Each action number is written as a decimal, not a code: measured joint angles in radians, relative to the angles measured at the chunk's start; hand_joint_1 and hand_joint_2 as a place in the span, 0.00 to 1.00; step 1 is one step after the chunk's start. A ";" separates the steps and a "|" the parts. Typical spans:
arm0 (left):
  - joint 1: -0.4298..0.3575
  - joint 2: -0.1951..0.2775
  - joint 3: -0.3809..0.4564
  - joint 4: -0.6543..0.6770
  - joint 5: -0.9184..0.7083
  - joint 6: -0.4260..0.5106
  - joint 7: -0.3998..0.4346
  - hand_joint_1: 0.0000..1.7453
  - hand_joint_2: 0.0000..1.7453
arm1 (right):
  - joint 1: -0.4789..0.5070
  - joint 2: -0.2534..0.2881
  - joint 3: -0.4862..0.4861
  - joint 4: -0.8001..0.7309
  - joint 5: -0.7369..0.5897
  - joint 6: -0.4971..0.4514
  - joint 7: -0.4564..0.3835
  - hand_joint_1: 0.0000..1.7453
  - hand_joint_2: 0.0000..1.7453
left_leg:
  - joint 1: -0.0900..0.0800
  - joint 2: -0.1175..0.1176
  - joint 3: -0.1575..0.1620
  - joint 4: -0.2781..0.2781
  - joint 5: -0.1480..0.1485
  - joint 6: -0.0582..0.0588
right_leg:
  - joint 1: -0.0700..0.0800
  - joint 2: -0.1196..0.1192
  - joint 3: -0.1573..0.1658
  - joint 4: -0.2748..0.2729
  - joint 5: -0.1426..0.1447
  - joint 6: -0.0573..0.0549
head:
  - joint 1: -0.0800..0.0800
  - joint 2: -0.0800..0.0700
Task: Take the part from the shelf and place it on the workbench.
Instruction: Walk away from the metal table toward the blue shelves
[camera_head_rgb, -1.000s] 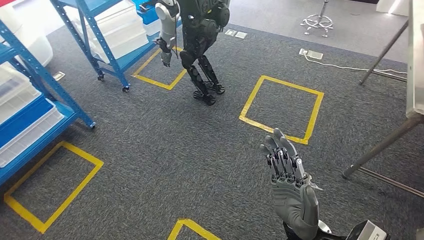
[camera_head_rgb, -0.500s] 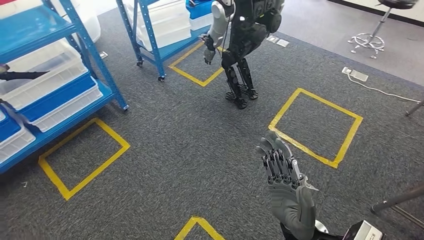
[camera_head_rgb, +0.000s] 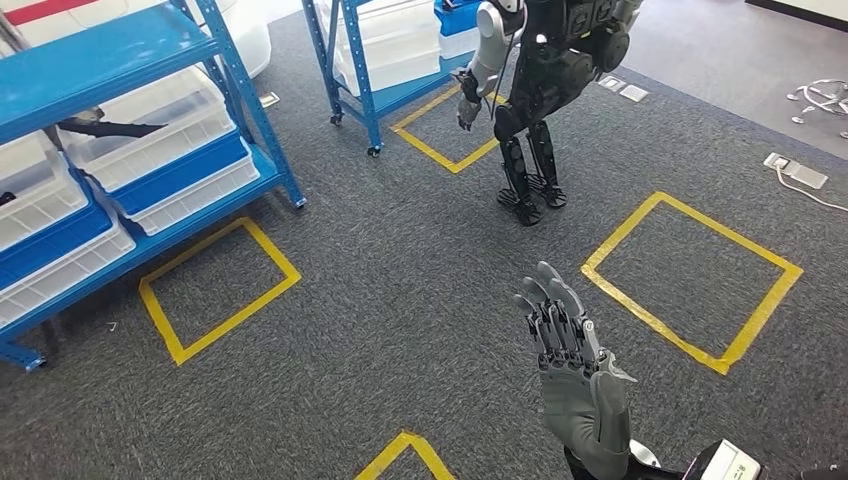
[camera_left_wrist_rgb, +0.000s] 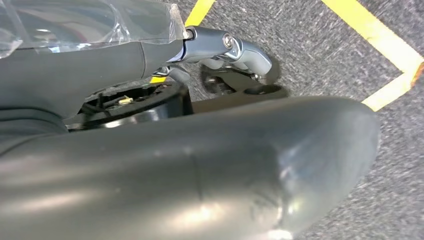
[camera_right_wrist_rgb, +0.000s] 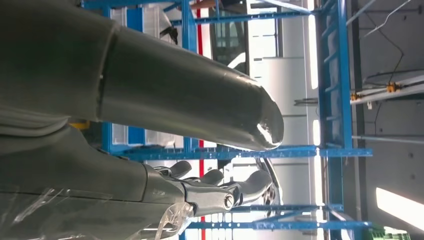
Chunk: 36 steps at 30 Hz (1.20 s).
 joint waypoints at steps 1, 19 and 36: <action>-0.001 0.000 -0.001 0.000 0.000 0.000 0.000 0.00 0.00 | 0.001 0.000 0.000 0.000 0.000 0.000 0.000 0.00 0.00 | 0.001 0.004 -0.022 0.041 -0.010 0.000 | 0.002 -0.011 0.001 0.000 -0.002 -0.001 | 0.000 0.000; -0.002 -0.001 -0.005 0.000 -0.001 -0.007 0.002 0.00 0.00 | 0.031 -0.010 -0.002 0.005 0.000 0.002 -0.004 0.00 0.00 | -0.008 -0.049 0.159 -0.300 0.140 0.051 | 0.001 0.019 -0.090 0.186 -0.056 0.051 | 0.002 0.000; -0.004 0.007 -0.006 0.000 0.024 -0.024 0.018 0.00 0.75 | -0.007 0.025 0.026 0.063 -0.011 0.040 0.009 0.00 0.00 | -0.016 0.048 0.097 -0.192 0.102 0.032 | 0.010 -0.063 -0.004 0.000 0.010 0.002 | 0.002 0.000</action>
